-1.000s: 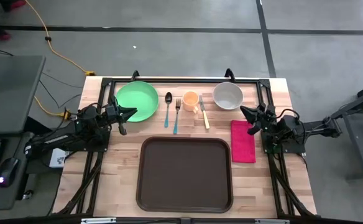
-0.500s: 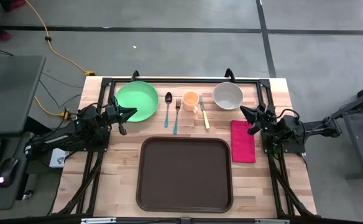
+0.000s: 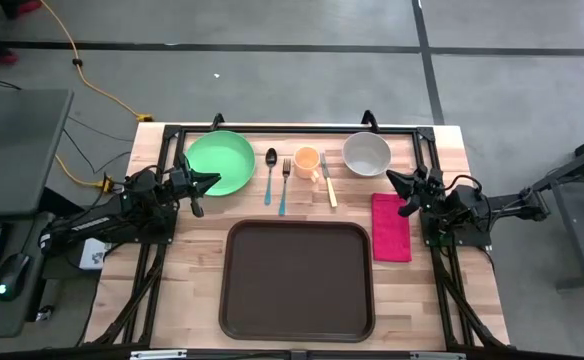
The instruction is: Set up tray
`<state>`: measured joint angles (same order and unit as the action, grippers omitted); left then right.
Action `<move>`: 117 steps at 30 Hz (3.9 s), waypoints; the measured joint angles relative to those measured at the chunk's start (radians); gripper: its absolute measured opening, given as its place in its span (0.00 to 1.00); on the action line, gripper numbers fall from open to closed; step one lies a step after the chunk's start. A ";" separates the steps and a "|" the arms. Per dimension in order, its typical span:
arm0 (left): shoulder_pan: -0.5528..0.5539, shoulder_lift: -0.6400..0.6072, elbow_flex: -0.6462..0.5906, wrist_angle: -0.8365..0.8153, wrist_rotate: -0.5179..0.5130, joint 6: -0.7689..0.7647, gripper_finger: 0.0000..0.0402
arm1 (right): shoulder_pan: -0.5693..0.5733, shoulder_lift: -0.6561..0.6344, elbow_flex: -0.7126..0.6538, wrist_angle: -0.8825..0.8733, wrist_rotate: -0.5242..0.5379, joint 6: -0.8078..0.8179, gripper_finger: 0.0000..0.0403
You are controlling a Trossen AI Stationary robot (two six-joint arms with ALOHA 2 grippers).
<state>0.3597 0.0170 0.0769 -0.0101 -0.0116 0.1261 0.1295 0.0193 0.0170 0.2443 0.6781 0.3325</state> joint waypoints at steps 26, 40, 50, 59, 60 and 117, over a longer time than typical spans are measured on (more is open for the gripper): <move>0.000 0.000 0.025 0.065 -0.055 -0.096 0.17 | 0.000 0.000 0.000 0.060 0.011 0.109 0.00; 0.000 0.000 0.035 -0.001 -0.086 -0.050 0.17 | -0.001 -0.001 0.002 0.157 -0.068 0.097 0.00; 0.000 0.000 0.036 -0.046 -0.076 -0.026 0.17 | -0.001 0.283 0.327 -0.210 0.011 -0.095 0.01; 0.000 0.000 0.036 -0.078 -0.075 -0.025 0.17 | -0.051 0.932 0.701 -0.585 -0.033 0.046 0.23; 0.000 0.000 0.036 -0.078 -0.075 -0.025 0.17 | -0.060 0.992 0.726 -0.579 -0.043 0.061 0.28; 0.000 0.000 0.036 -0.289 -0.048 0.166 0.17 | -0.263 1.768 0.884 -0.144 -0.086 0.367 0.51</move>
<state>0.3599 0.0174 0.1131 -0.2993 -0.0597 0.2916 -0.1333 1.7878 0.9012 0.1005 0.5919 0.6994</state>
